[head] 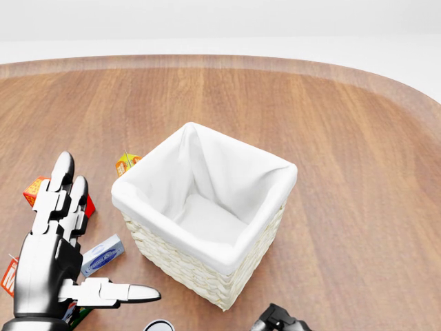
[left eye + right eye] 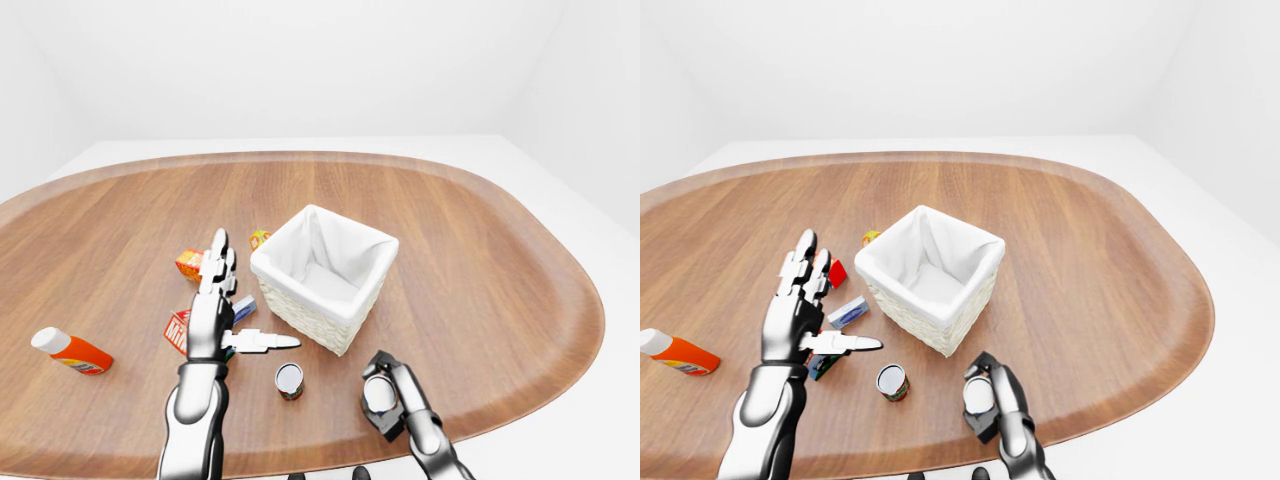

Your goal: Pick up the alphabet soup, and put it in the basket.

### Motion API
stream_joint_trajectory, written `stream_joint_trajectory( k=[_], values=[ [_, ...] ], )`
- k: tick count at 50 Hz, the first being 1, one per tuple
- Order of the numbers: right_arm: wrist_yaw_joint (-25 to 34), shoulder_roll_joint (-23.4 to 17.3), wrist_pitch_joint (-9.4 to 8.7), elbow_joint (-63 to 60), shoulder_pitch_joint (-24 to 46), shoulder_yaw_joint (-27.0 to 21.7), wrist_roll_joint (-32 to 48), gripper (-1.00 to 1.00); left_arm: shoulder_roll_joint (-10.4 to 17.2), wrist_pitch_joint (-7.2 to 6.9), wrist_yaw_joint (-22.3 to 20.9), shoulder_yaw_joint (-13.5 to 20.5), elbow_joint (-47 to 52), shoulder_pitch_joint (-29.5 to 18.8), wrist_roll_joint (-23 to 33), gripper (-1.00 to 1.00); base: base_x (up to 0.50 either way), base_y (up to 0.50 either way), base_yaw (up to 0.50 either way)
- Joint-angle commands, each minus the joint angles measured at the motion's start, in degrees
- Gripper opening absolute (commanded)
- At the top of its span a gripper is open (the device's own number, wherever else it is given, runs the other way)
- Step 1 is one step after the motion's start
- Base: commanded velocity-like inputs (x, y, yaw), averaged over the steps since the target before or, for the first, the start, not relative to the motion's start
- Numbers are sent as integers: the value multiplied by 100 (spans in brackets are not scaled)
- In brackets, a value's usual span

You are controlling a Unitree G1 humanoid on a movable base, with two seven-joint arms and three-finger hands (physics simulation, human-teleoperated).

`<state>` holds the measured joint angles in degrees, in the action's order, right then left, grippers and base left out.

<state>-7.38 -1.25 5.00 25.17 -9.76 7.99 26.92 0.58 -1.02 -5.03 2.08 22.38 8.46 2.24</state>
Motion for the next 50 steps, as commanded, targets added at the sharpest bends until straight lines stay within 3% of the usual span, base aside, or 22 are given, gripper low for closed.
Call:
stream_joint_trajectory(
  k=[1, 12, 26, 43, 50],
  values=[
    [0, 1, 0, -205, -30, -5, -9, -100, 0, 27, 2, -7, -31, -2, 10, 100, 0, 0, 0],
    [284, -38, 0, -1098, -255, -111, -251, -100, 8, 81, 5, 2, -121, -27, 17, 100, 0, 0, 0],
    [646, -60, 0, -2701, -681, -331, -684, -100, 5, 32, 11, -3, -66, -32, 34, 100, 0, 0, 0],
    [733, -53, 0, -3444, -873, -468, -825, -100, 1, -17, 17, -13, -2, -21, 29, 100, 0, 0, 0],
    [763, 4, -134, -3955, -916, -679, -1017, -100, -1, -24, 15, -14, 16, -12, 27, 100, 0, 0, 0]
  ],
)
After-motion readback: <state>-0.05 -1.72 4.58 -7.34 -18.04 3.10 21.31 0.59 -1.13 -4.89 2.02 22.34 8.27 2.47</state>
